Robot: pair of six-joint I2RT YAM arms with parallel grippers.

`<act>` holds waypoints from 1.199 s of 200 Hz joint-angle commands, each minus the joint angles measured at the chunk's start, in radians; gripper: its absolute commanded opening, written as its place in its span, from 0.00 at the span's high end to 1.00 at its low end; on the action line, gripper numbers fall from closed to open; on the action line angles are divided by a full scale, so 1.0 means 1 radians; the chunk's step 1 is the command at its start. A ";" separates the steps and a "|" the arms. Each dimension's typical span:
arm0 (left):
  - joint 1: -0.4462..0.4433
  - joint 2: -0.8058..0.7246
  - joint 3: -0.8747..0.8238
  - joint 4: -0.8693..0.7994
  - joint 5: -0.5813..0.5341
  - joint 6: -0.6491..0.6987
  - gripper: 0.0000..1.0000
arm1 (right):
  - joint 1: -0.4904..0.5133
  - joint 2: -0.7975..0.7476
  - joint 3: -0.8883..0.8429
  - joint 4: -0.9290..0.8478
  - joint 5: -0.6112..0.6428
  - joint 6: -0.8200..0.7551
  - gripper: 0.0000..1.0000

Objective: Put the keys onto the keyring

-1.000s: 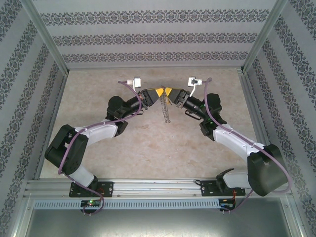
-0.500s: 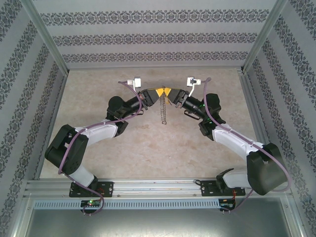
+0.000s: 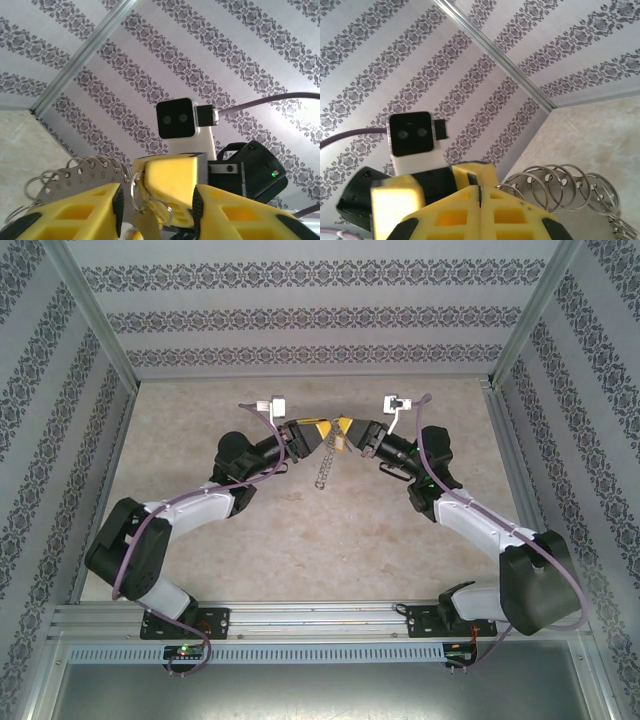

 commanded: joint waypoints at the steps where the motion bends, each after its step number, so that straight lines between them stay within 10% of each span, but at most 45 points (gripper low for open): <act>1: 0.025 -0.096 0.041 -0.173 0.028 0.135 0.53 | -0.037 -0.016 0.044 0.005 -0.106 -0.036 1.00; 92: 0.045 -0.115 0.261 -0.764 0.243 0.418 0.56 | -0.091 0.054 0.135 -0.049 -0.393 -0.098 1.00; 240: 0.046 -0.052 0.272 -0.711 0.289 0.364 0.65 | -0.066 0.082 0.133 -0.046 -0.387 -0.100 1.00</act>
